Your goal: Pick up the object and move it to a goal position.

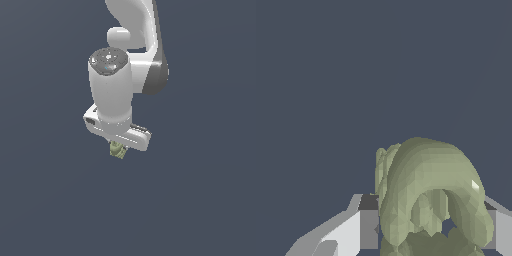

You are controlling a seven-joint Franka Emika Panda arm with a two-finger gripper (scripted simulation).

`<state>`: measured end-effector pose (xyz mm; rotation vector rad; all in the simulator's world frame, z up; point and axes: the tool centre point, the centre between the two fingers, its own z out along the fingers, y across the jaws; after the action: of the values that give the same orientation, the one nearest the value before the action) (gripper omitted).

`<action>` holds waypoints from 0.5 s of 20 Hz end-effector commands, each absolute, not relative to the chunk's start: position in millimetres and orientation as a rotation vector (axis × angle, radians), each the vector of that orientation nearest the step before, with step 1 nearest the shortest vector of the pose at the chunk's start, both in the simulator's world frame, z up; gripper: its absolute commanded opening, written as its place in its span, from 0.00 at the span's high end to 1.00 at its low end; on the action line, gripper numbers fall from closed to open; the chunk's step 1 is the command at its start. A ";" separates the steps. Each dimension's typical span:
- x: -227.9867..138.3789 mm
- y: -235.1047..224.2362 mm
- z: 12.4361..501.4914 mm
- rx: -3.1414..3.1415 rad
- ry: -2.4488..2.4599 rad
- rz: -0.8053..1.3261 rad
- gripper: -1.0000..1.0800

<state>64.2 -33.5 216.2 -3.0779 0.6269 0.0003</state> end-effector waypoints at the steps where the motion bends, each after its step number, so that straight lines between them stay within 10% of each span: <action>1: 58.0 -26.6 245.4 -3.078 0.628 0.000 1.00; 10: 39.7 -1.6 346.9 -3.079 0.628 0.000 1.00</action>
<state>43.3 -5.7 330.0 -3.0785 0.6279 -0.0012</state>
